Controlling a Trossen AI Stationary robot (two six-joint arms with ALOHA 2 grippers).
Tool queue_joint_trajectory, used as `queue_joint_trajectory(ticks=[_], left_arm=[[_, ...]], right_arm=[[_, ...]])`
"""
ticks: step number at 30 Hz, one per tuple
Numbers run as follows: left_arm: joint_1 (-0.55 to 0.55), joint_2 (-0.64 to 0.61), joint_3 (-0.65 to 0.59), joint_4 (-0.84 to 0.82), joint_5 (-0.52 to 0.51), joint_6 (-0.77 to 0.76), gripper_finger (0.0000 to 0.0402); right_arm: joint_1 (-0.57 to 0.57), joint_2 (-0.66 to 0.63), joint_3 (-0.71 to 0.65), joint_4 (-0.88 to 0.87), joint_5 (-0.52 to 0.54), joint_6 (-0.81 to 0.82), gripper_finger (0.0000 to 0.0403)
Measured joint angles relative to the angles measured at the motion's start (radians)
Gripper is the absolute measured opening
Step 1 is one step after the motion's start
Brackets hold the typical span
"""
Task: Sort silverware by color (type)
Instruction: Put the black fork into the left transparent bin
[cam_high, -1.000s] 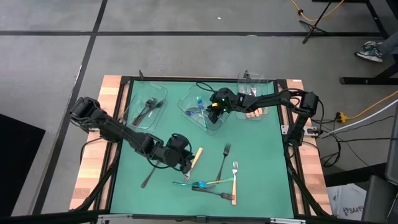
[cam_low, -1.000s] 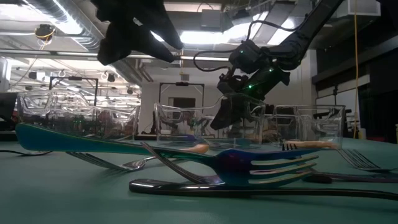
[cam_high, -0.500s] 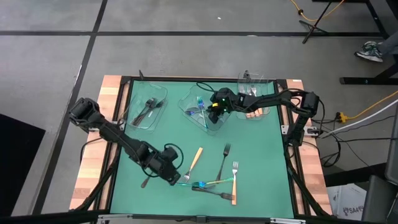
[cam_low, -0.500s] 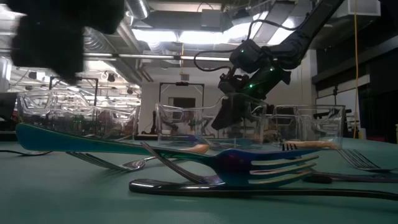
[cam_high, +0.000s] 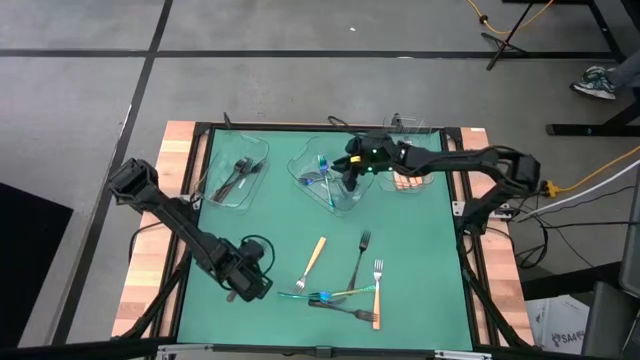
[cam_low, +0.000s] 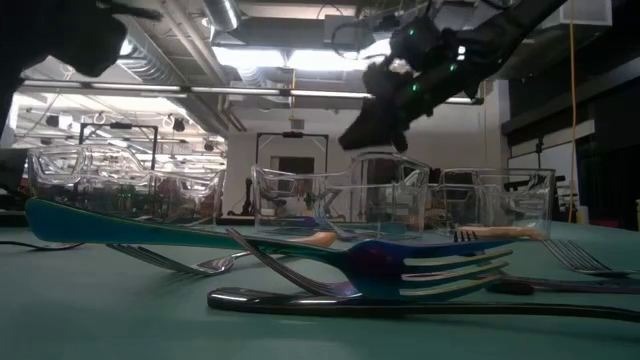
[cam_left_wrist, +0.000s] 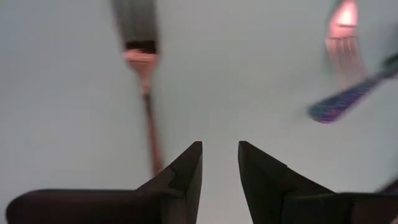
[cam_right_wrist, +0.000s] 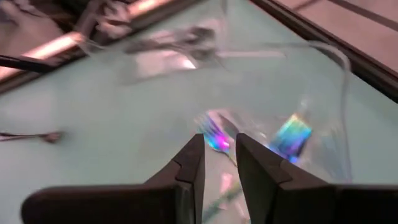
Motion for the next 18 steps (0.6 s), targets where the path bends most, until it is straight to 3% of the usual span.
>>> queue_joint_trajectory(ticks=[8,18], left_arm=[[-0.005,0.000,-0.004,-0.071,-0.072,-0.026,0.0096],[-0.001,0.000,-0.080,-0.062,-0.088,-0.028,0.0096]], right_arm=[[0.021,-0.095,0.002,-0.001,-0.224,0.006,0.0081],[0.209,-0.132,0.002,-0.023,-0.230,-0.008,0.0081]])
